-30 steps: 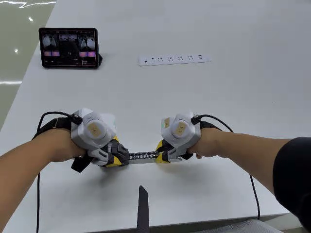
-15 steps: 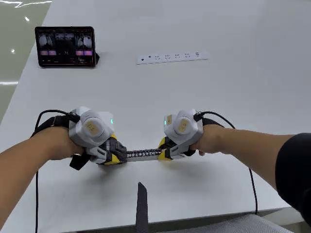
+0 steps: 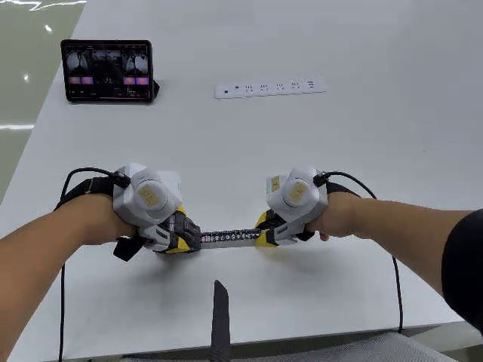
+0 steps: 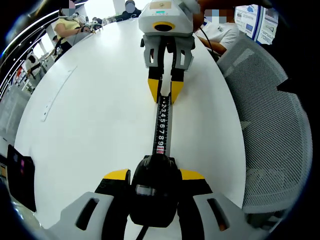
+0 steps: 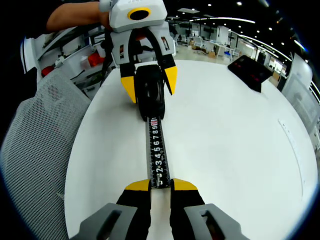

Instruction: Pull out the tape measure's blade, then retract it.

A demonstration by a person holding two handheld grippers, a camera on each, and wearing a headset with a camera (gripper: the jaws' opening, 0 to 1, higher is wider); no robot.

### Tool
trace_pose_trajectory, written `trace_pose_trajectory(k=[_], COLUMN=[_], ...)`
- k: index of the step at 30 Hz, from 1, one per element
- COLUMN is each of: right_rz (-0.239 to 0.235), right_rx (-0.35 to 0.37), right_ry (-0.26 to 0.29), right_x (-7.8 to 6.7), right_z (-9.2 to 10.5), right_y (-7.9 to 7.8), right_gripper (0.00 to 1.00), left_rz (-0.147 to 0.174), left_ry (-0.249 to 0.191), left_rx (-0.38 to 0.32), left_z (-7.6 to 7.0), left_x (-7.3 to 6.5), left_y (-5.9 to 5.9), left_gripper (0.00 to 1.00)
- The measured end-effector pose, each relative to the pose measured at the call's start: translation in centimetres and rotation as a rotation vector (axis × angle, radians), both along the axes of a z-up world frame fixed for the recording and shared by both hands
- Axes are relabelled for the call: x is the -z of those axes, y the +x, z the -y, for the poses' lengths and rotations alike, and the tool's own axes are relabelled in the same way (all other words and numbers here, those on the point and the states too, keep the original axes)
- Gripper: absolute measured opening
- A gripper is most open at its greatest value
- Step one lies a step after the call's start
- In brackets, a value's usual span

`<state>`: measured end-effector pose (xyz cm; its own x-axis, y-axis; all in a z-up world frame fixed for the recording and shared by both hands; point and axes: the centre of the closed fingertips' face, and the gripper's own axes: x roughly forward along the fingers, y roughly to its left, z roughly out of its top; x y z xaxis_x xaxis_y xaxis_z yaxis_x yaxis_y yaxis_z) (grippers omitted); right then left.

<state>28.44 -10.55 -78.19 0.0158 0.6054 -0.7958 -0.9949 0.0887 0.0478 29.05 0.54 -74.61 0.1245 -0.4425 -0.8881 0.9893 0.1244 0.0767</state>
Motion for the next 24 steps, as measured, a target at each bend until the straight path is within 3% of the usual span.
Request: trace_pose_trajectory(k=[24], right_rz=[-0.006], right_rx=[0.02], right_ry=[-0.017], right_x=[-0.1], right_z=[2.6], right_y=[-0.2], right_gripper=[0.1], left_rz=[0.002], left_ry=[-0.003], left_rx=[0.003], left_z=[0.1], left_x=[0.0], left_y=[0.0], left_gripper=[0.32])
